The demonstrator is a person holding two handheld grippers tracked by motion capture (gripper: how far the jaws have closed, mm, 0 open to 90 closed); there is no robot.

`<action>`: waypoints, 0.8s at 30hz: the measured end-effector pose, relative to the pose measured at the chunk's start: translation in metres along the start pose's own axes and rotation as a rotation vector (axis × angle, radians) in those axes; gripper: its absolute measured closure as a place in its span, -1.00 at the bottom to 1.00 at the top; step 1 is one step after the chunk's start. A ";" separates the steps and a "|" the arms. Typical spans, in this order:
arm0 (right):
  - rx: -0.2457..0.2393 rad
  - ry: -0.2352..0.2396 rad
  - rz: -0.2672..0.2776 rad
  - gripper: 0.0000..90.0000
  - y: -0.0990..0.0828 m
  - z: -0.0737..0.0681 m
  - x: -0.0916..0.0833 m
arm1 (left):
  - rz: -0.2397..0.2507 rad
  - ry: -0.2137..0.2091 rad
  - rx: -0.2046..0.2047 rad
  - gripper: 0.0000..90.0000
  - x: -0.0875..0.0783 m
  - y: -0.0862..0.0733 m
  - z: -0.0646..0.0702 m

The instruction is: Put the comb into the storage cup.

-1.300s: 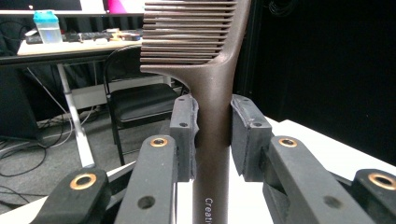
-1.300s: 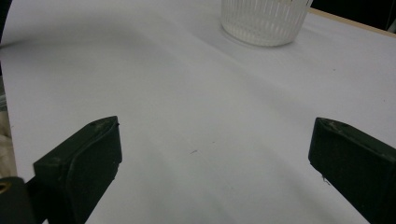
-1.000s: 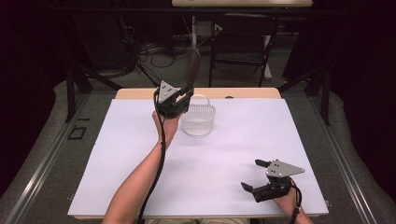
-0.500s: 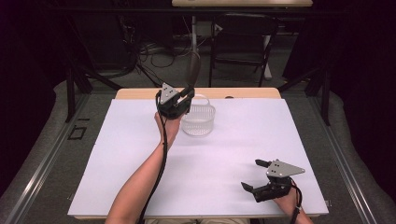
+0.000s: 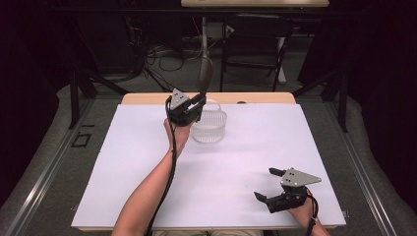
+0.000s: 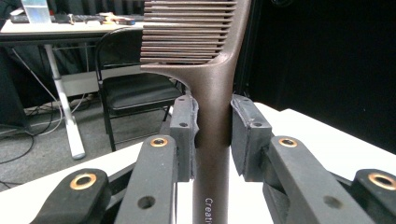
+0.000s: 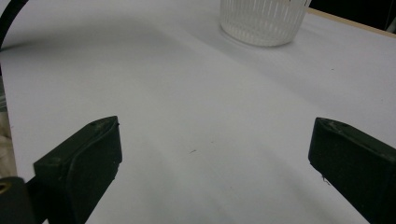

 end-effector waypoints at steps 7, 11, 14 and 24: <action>0.001 0.000 -0.001 -0.95 0.000 0.000 0.000 | -0.039 -0.043 0.043 0.61 0.003 -0.005 0.002; 0.001 0.001 0.001 -0.95 0.000 0.000 0.000 | -0.051 -0.059 0.048 0.61 0.005 -0.008 0.002; 0.001 0.001 0.001 -0.95 0.000 0.000 0.000 | -0.059 -0.068 0.049 0.61 0.005 -0.009 0.002; 0.002 0.000 -0.001 -0.95 0.000 0.000 0.000 | -0.082 -0.088 0.062 0.60 0.006 -0.012 0.001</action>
Point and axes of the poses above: each handheld gripper's, and its own axes: x roughly forward along the jaws, y roughly out of its top, z roughly to its right, the point moved 4 cm from there along x, roughly forward along the jaws, and after that the axes turned 7 degrees about y, right-handed, at the moved point
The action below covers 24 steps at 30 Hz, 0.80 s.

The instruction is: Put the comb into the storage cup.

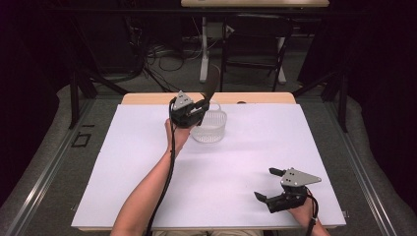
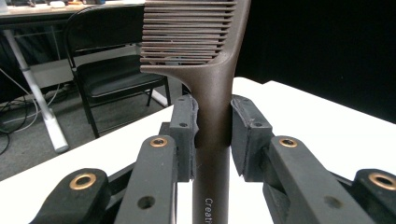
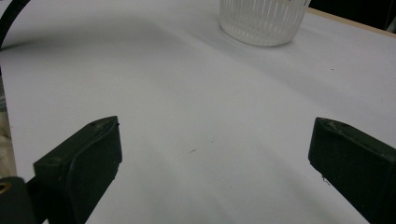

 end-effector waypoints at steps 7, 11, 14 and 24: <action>0.002 -0.001 -0.001 -0.95 0.000 0.000 0.000 | -0.017 -0.013 0.001 0.60 0.001 -0.002 -0.001; 0.001 -0.001 -0.002 -0.95 0.000 0.000 0.000 | -0.032 -0.025 0.004 0.60 0.002 -0.004 -0.002; 0.004 0.000 -0.001 -0.95 0.000 0.000 0.000 | -0.043 -0.033 0.010 0.60 0.003 -0.005 -0.002; 0.005 0.000 -0.002 -0.95 0.000 0.000 0.001 | -0.078 -0.061 0.017 0.59 0.006 -0.010 -0.003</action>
Point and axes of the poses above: each handheld gripper's, and its own axes: x roughly forward along the jaws, y roughly out of its top, z roughly to its right, the point moved 4 cm from there along x, roughly forward along the jaws, and after that the axes turned 7 degrees about y, right-handed, at the moved point
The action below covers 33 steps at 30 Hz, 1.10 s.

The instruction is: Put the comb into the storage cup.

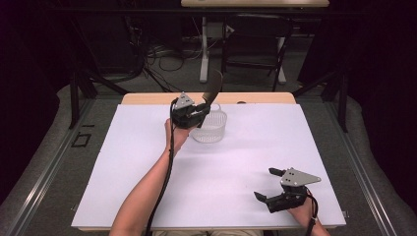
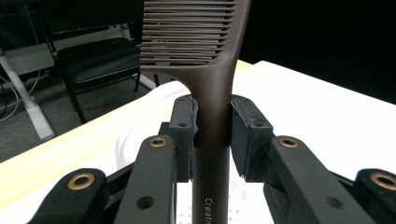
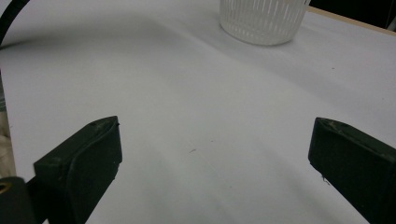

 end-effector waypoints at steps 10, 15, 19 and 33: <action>0.001 -0.001 0.000 -0.95 0.000 0.000 0.000 | -0.032 -0.017 -0.010 0.59 0.003 -0.005 -0.002; 0.000 -0.001 -0.001 -0.95 0.000 0.000 -0.001 | -0.043 -0.024 -0.017 0.59 0.005 -0.007 -0.002; 0.003 -0.001 0.000 -0.95 0.000 0.000 -0.001 | -0.058 -0.032 -0.025 0.58 0.006 -0.009 -0.002; 0.004 -0.002 -0.004 -0.95 0.000 0.000 0.000 | -0.098 -0.041 -0.041 0.58 0.007 -0.017 -0.005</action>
Point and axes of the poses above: each handheld gripper's, and its own axes: x roughly forward along the jaws, y roughly out of its top, z roughly to its right, the point moved 4 cm from there along x, roughly forward along the jaws, and after that the axes turned 7 degrees about y, right-handed, at the moved point
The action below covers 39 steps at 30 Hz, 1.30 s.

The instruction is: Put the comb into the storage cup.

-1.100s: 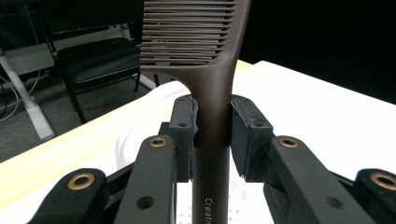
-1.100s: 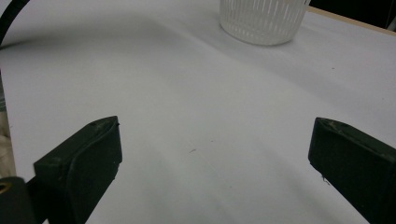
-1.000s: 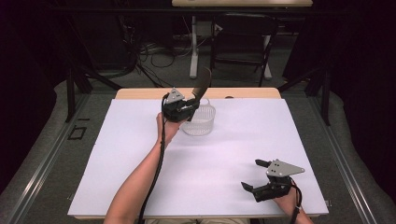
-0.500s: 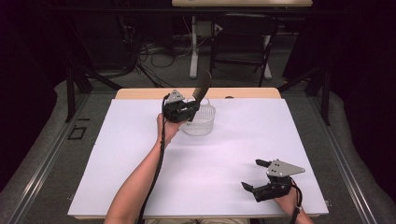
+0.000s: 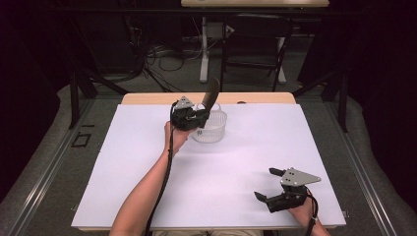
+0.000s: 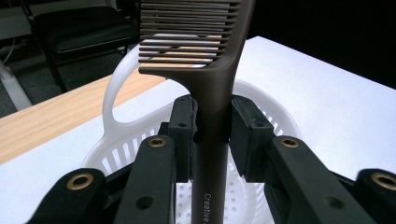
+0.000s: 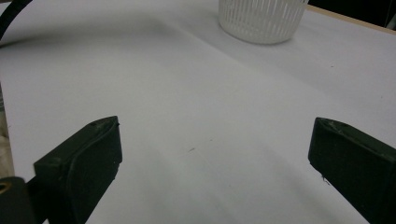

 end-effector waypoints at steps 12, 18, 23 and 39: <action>-0.004 0.000 -0.002 -0.95 0.000 0.000 0.000 | -0.040 -0.001 0.022 0.57 -0.001 -0.004 0.000; -0.002 0.000 -0.002 -0.95 0.000 0.000 0.000 | -0.068 -0.012 0.042 0.54 0.000 -0.007 0.002; -0.001 0.001 -0.001 -0.95 0.000 0.000 0.000 | -0.083 -0.018 0.045 0.54 0.001 -0.010 0.001; -0.003 0.000 -0.002 -0.95 0.000 0.000 0.000 | -0.067 -0.039 0.042 0.34 -0.004 -0.007 0.001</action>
Point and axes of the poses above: each handheld gripper's, and its own axes: x roughly forward along the jaws, y roughly out of its top, z roughly to its right, the point moved 4 cm from there along x, roughly forward along the jaws, and after that the axes turned 7 degrees about y, right-handed, at the moved point
